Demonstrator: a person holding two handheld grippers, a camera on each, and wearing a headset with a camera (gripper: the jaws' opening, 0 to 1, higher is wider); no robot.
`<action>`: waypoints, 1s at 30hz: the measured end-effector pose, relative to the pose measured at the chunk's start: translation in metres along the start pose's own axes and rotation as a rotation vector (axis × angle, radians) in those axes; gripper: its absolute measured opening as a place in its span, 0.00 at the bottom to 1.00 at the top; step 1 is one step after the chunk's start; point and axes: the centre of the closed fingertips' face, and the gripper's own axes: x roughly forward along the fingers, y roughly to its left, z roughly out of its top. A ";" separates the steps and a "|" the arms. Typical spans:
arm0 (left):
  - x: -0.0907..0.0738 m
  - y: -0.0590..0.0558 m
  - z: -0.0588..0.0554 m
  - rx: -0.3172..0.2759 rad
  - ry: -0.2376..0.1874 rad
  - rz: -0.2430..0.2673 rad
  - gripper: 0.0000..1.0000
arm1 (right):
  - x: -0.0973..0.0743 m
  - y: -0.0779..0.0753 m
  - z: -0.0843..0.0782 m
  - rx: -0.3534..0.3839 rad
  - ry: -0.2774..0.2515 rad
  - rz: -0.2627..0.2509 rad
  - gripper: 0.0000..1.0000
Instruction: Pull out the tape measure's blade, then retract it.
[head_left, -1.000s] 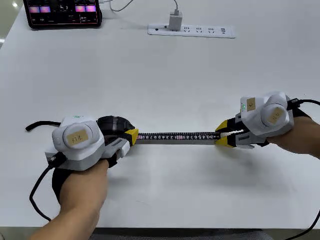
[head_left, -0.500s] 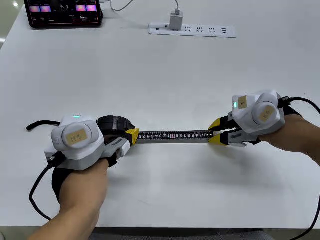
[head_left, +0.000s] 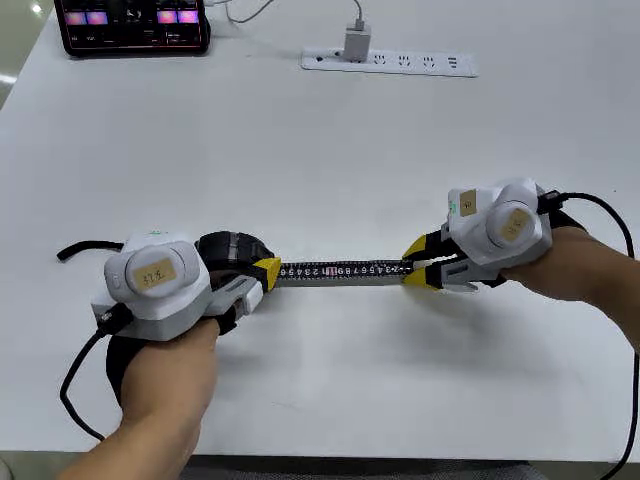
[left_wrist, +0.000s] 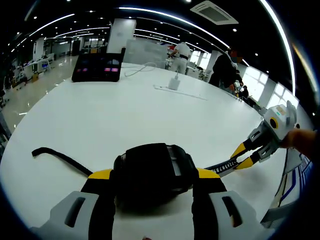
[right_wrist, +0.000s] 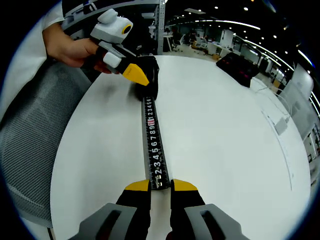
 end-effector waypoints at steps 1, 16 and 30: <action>0.000 0.000 0.000 0.000 0.000 0.000 0.58 | 0.001 -0.001 0.000 -0.002 -0.001 0.000 0.10; -0.001 -0.001 0.001 -0.013 0.000 -0.005 0.58 | 0.015 0.001 0.022 -0.011 -0.027 0.023 0.10; -0.002 -0.002 0.001 -0.020 0.003 -0.010 0.58 | 0.029 0.004 0.043 -0.006 -0.049 0.041 0.11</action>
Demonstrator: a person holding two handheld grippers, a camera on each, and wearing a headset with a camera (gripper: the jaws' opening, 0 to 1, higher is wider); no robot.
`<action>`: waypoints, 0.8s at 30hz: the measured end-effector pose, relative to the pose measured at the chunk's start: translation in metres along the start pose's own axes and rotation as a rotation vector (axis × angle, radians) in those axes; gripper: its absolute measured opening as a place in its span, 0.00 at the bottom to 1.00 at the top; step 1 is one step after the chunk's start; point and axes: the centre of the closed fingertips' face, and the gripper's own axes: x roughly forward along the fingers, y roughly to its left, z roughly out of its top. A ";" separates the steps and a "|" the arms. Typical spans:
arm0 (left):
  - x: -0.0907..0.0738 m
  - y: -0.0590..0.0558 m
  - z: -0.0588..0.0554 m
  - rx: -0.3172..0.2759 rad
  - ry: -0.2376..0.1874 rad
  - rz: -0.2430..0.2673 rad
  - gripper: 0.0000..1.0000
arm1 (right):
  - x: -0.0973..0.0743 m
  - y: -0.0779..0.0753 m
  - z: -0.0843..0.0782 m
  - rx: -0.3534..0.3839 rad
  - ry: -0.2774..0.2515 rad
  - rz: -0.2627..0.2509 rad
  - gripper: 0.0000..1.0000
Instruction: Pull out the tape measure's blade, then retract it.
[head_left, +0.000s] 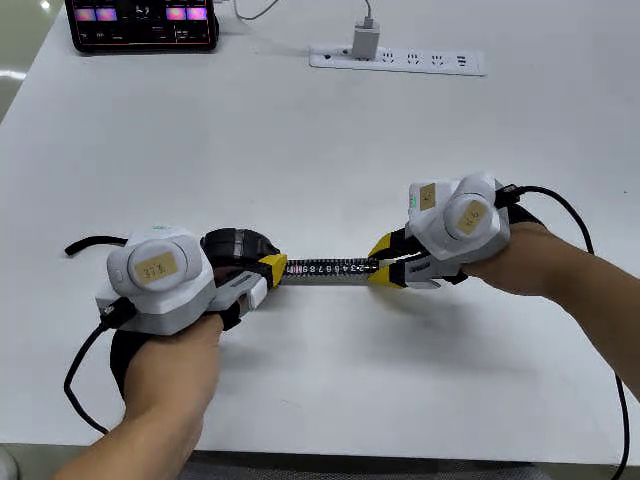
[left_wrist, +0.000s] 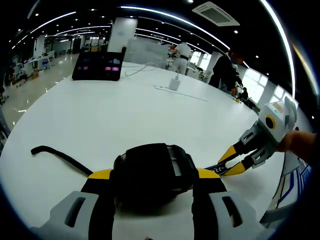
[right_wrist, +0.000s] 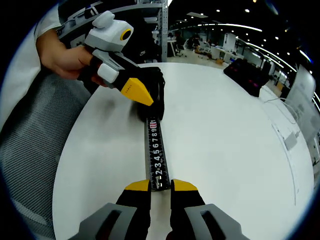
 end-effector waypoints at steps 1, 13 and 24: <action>0.000 0.000 0.000 0.000 0.000 0.000 0.58 | 0.001 0.000 0.001 0.001 0.000 0.000 0.11; 0.001 0.002 0.000 -0.004 0.001 -0.004 0.58 | 0.014 0.002 0.016 0.003 -0.023 0.010 0.11; 0.002 0.003 0.000 -0.007 0.000 -0.008 0.58 | 0.025 0.003 0.031 0.008 -0.044 0.025 0.11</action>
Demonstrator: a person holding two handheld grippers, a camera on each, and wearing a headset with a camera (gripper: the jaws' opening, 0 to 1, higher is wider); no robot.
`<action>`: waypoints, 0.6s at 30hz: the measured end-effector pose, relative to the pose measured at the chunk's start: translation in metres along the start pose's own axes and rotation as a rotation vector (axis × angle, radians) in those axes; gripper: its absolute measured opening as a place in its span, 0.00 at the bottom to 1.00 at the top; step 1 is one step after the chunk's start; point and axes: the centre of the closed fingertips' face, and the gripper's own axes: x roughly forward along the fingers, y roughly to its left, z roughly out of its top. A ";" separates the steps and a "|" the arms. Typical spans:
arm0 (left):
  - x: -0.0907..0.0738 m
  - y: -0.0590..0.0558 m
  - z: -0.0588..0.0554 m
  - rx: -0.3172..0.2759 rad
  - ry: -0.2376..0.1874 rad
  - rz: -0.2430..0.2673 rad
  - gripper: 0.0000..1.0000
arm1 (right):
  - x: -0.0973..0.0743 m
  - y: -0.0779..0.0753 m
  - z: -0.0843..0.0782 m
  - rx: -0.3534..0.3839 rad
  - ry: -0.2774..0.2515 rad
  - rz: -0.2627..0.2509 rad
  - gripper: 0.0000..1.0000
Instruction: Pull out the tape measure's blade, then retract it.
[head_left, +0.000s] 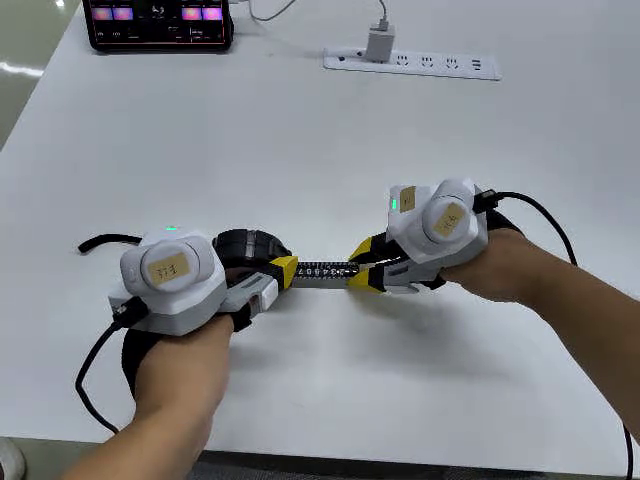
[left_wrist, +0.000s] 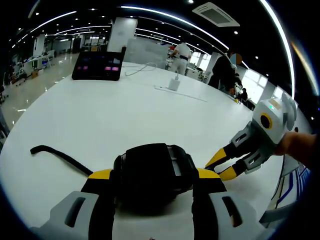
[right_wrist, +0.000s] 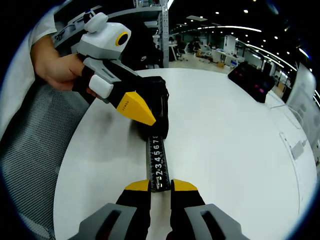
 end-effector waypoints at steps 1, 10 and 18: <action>0.000 0.000 0.000 -0.001 0.000 0.000 0.58 | 0.001 0.000 0.002 0.000 -0.003 0.002 0.11; 0.000 0.000 0.000 -0.006 0.001 -0.003 0.58 | 0.012 0.001 0.016 -0.010 -0.015 0.018 0.11; -0.001 -0.001 0.000 -0.008 -0.001 -0.008 0.58 | 0.019 0.003 0.024 -0.010 -0.022 0.025 0.11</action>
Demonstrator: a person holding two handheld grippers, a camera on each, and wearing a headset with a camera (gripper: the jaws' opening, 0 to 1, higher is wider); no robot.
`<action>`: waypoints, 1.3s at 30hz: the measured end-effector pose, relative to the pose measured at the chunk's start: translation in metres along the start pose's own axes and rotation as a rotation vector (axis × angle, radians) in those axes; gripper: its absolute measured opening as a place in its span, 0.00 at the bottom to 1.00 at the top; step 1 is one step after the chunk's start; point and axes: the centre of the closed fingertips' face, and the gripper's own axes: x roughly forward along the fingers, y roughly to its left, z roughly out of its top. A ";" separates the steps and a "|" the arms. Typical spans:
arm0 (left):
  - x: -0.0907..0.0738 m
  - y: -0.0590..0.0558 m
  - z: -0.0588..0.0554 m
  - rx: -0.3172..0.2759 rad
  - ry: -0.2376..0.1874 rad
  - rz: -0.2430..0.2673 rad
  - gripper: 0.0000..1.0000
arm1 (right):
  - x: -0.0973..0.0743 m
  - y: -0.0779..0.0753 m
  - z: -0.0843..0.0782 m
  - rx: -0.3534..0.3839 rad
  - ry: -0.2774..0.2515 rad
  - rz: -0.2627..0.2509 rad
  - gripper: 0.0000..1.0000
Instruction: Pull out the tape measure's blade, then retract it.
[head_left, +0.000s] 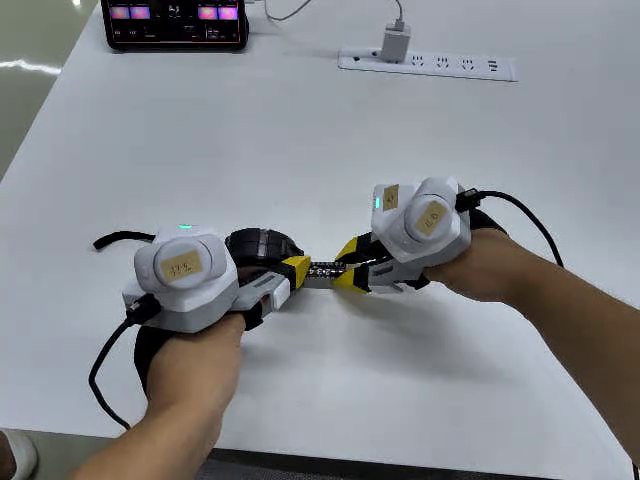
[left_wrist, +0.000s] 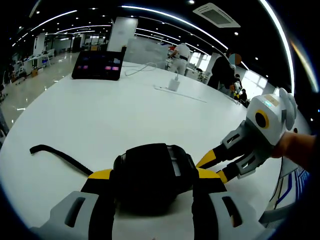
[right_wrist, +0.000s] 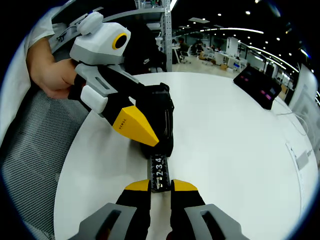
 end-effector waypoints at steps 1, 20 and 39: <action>0.000 0.000 0.000 -0.001 -0.001 -0.001 0.58 | 0.001 0.000 0.001 -0.002 -0.001 0.002 0.11; 0.001 0.001 0.000 0.002 -0.006 -0.004 0.58 | 0.019 0.002 0.019 -0.009 -0.025 0.013 0.11; 0.001 0.000 0.000 0.018 -0.029 -0.009 0.60 | 0.021 0.002 0.018 0.008 -0.021 0.002 0.12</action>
